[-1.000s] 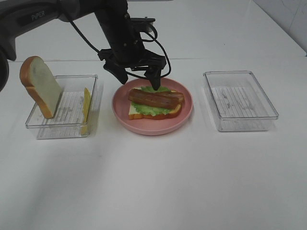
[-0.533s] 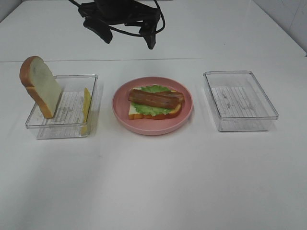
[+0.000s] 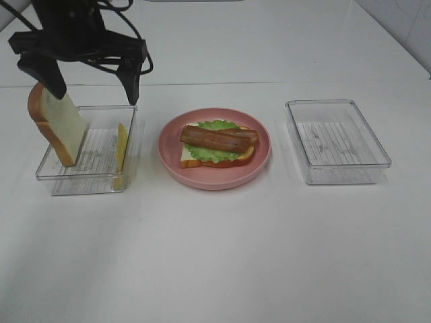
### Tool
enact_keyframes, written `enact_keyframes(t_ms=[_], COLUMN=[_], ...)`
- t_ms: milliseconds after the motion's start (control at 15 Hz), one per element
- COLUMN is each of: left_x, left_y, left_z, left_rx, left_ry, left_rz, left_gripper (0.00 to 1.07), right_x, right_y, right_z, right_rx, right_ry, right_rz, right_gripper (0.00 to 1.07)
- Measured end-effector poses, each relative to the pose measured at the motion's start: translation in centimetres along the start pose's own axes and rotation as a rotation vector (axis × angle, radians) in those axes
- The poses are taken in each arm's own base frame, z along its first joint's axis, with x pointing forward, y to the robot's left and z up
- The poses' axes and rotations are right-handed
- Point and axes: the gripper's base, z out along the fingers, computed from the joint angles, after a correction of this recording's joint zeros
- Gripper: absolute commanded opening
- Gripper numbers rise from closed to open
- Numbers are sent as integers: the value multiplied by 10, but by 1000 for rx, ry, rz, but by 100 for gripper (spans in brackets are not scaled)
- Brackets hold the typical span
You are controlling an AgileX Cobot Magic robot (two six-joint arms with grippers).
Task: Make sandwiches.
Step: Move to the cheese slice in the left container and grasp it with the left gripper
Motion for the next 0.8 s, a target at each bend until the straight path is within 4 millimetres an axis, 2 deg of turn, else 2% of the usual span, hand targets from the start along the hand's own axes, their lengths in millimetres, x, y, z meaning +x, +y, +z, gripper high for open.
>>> enact_keyframes(t_ms=[133, 467, 800], left_x=[3, 3, -5], left_y=[1, -2, -2], left_z=[10, 57, 87], left_rx=[9, -2, 3], left_ry=[37, 148, 120], left_rz=[-16, -54, -113], left_gripper=[102, 102, 98], right_x=[0, 0, 0], right_y=[0, 0, 0], right_z=[0, 0, 0], right_rx=[0, 0, 0], right_ry=[0, 0, 0], right_rz=[0, 0, 0], right_gripper=[96, 96, 96])
